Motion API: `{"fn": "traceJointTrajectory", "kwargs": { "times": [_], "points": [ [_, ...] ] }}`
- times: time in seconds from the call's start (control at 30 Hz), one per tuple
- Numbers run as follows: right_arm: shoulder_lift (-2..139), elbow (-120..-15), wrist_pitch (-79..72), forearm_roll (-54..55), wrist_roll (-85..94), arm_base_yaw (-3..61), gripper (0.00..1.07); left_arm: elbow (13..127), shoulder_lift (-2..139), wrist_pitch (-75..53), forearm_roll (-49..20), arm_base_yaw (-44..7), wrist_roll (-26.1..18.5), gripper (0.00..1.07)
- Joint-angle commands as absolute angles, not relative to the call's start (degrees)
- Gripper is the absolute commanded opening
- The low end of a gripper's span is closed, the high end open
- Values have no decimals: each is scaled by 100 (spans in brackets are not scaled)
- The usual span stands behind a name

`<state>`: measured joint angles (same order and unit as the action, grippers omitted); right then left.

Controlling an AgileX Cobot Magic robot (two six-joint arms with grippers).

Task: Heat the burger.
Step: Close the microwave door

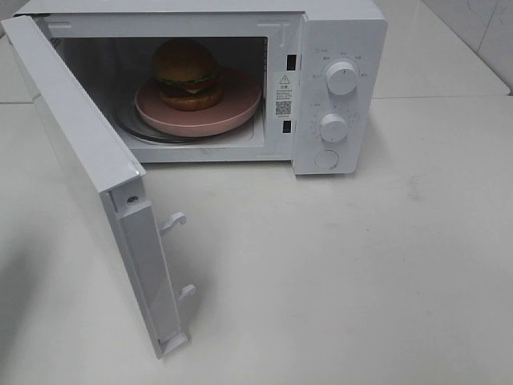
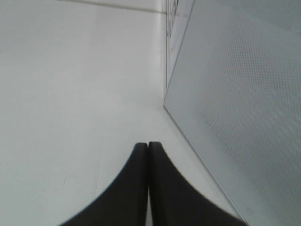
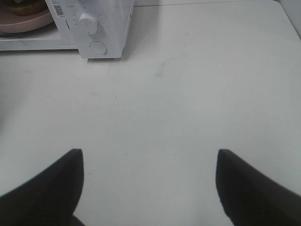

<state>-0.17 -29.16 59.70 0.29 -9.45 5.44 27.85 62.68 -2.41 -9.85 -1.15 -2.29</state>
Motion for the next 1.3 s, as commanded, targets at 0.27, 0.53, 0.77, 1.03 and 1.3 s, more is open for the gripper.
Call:
{"fn": "traceJointTrajectory", "kwargs": {
  "times": [0.27, 0.53, 0.77, 1.03, 1.3],
  "points": [
    [-166, -2911, 5930, 40, -877, 521, 75, 2034, 6870, 2647, -900, -659, -269, 0],
    [-166, -2911, 5930, 40, -877, 521, 75, 1564, 7575, 4647, 0, -985, 52, 0],
    [-166, -2911, 5930, 40, -877, 521, 75, 1564, 8182, 5523, 917, -985, 1134, 0],
    [-166, -2911, 5930, 40, -877, 521, 75, 1667, 8571, 5838, 768, -1461, 1157, 0],
    [-166, -2911, 5930, 40, -877, 521, 75, 1954, 9024, 5884, -894, -2750, 315, 0]
  ]
}}
